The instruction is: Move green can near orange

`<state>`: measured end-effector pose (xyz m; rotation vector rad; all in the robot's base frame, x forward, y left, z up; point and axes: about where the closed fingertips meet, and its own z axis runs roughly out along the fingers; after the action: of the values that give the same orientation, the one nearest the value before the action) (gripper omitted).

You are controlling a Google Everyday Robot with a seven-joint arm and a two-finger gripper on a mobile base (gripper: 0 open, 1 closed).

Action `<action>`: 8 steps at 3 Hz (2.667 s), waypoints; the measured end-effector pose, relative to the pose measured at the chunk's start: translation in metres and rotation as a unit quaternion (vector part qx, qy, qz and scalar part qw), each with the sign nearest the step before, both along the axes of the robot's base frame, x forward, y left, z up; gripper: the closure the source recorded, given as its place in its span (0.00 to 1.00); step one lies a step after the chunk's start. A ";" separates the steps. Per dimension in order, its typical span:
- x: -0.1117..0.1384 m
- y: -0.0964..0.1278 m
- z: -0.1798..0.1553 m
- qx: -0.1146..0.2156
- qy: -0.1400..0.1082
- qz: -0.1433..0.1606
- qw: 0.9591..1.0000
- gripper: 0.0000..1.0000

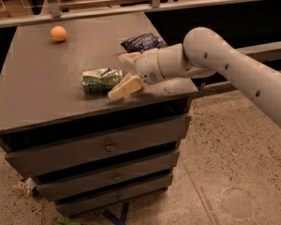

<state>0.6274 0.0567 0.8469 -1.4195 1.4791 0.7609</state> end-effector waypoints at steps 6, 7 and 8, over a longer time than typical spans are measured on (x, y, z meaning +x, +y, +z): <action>0.049 0.017 0.011 0.006 0.000 -0.127 0.992 1.00; 0.058 0.016 0.015 0.012 -0.006 -0.145 0.989 1.00; 0.057 0.016 0.014 0.012 -0.005 -0.142 0.990 1.00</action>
Offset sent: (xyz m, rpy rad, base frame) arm -0.0043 0.0143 0.0028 0.0381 0.0375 0.2050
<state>0.6840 0.0731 0.8612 -1.1598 1.6166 0.5895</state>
